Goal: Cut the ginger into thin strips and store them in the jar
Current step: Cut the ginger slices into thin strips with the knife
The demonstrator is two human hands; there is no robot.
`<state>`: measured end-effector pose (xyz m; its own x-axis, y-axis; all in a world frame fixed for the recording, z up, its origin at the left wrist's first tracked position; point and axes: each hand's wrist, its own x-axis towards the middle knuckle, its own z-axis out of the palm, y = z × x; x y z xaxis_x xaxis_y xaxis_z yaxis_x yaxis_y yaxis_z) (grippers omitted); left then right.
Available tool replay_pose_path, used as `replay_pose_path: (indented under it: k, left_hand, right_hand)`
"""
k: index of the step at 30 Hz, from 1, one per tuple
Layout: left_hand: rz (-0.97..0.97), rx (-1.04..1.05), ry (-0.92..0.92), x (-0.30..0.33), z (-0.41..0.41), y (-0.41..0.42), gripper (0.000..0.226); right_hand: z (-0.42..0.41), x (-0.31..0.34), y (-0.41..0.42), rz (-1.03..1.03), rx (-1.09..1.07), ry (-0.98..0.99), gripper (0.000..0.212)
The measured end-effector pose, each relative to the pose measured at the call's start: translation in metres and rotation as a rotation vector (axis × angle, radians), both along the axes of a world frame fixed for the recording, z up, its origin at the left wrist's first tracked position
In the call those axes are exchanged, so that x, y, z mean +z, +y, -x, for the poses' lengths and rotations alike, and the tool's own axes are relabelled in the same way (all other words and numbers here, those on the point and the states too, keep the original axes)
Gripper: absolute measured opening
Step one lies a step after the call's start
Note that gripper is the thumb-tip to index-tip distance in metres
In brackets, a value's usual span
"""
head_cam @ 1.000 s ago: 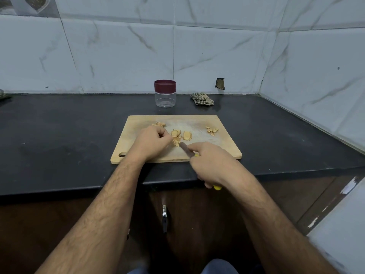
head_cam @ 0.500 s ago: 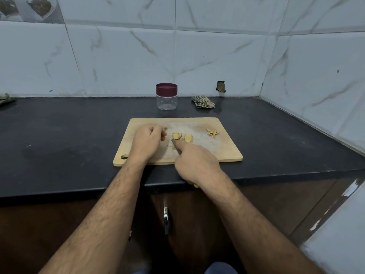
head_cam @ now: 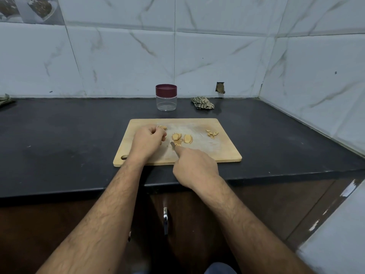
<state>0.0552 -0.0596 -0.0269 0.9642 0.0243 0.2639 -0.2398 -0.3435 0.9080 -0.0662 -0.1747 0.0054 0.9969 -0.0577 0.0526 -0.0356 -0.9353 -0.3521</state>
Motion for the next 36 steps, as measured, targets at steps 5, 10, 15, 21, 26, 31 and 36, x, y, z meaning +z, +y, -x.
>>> replay_pose_path:
  k: [5,10,15,21,26,31,36]
  left_hand:
    - [-0.048,0.019,-0.015,0.001,0.001,-0.001,0.026]
    - [-0.126,0.030,-0.051,0.000,0.004,-0.002,0.028]
    - [-0.131,0.017,-0.065,0.001,0.006,-0.002,0.022]
    - [-0.177,-0.011,-0.059,-0.001,0.005,-0.002,0.020]
    - [-0.234,-0.044,-0.059,-0.001,0.007,-0.004,0.024]
    - [-0.242,-0.078,-0.065,-0.002,0.007,-0.002,0.023]
    - [-0.218,-0.086,-0.078,-0.004,0.005,-0.002,0.023]
  right_hand:
    - [0.009,-0.001,-0.012,0.009,-0.057,0.002,0.059]
    - [0.019,-0.001,-0.021,0.009,-0.090,0.012,0.063]
    - [0.018,0.001,-0.017,0.002,-0.061,0.002,0.056]
    - [0.017,0.003,-0.023,0.010,-0.090,0.025,0.057]
    - [0.023,0.004,-0.034,0.010,-0.130,0.032,0.060]
    - [0.023,0.004,-0.035,-0.027,-0.120,0.008,0.065]
    - [0.014,0.004,-0.033,-0.038,-0.095,0.022,0.070]
